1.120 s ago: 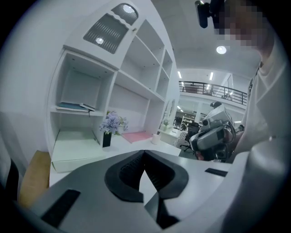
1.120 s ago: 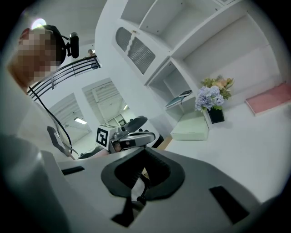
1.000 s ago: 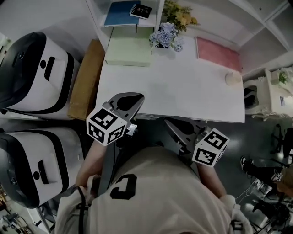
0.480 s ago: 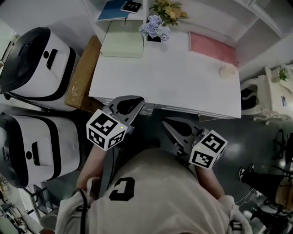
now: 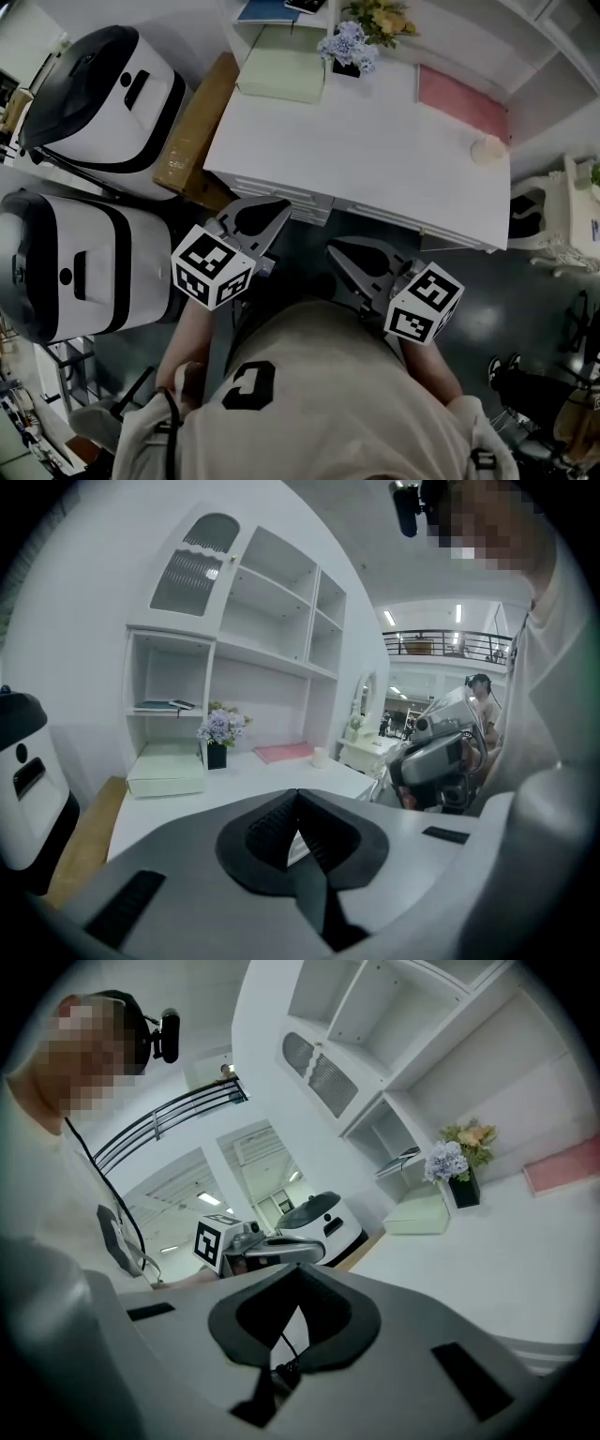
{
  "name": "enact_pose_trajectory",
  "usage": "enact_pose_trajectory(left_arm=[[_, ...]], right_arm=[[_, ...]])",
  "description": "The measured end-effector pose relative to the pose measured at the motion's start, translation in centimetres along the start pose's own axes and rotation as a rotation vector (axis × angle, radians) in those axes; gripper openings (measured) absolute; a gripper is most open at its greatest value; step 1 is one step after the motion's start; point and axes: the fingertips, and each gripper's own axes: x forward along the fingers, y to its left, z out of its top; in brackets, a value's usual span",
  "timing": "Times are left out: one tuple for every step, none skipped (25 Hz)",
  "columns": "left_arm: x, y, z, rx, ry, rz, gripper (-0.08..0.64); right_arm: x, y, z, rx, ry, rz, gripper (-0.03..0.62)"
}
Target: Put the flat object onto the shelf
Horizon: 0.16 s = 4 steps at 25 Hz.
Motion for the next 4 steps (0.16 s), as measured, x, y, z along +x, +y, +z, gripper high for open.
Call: enact_pose_trajectory(left_arm=[[-0.3, -0.1, 0.1, 0.003, 0.004, 0.003, 0.014], [-0.6, -0.1, 0.1, 0.006, 0.008, 0.005, 0.014], [-1.0, -0.1, 0.1, 0.011, 0.014, 0.008, 0.014], [-1.3, -0.1, 0.1, 0.015, 0.020, 0.011, 0.014]], right_arm=[[0.2, 0.4, 0.1, -0.006, 0.005, 0.009, 0.021], [0.5, 0.8, 0.2, -0.009, 0.010, 0.018, 0.021], [0.8, 1.3, 0.2, -0.012, 0.015, 0.028, 0.021], [1.0, 1.7, 0.2, -0.013, 0.020, 0.037, 0.021]])
